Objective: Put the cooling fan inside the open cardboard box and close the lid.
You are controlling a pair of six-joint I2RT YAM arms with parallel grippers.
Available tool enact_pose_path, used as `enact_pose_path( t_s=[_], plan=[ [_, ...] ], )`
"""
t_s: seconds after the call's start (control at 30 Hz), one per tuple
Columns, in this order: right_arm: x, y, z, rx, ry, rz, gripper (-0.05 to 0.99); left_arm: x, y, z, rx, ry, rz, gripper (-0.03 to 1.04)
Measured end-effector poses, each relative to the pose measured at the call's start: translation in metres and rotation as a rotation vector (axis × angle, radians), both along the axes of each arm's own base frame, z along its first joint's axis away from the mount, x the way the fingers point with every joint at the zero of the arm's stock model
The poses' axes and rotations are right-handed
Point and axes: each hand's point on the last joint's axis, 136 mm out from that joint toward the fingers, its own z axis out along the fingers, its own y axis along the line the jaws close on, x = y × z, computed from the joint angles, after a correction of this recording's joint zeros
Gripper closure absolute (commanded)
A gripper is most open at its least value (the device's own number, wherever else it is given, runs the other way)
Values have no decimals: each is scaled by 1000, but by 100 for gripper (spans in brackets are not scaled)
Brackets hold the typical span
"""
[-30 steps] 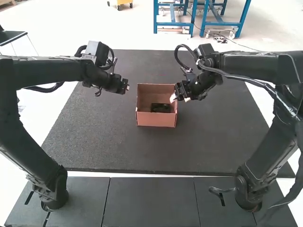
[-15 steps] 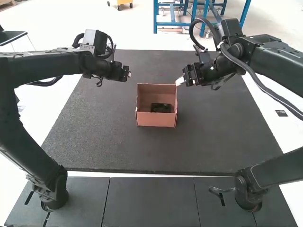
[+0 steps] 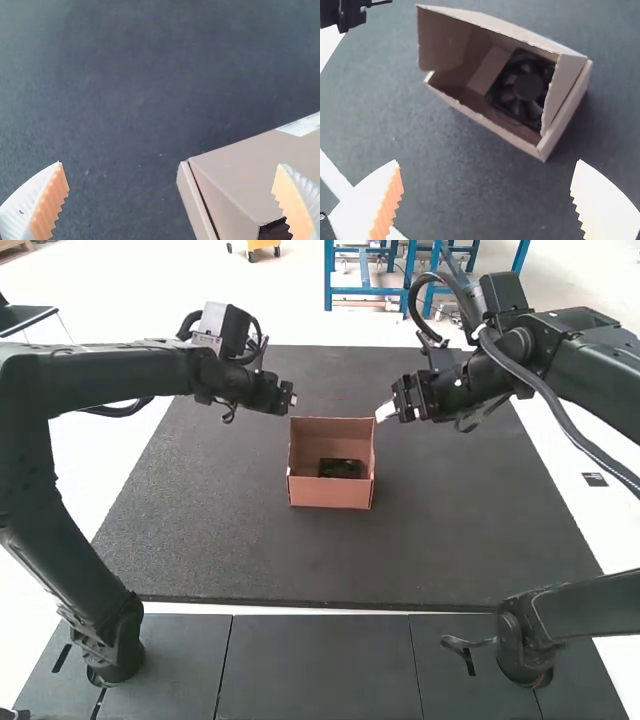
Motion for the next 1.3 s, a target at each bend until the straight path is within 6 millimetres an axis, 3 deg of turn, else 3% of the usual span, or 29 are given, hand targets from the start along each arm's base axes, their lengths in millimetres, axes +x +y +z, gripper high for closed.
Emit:
enact_pose_path(
  t_s=[0.33, 0.7, 1.3],
  plan=[
    [0, -1, 6, 1, -3, -7, 18, -10, -8, -18, 16, 70, -33, 5],
    [0, -1, 6, 0, -2, -11, 18, -16, -11, -25, 12, 104, -55, 5],
    [2, -1, 4, 3, -6, -13, 18, -33, -7, -69, 21, 165, -69, 5]
  ],
)
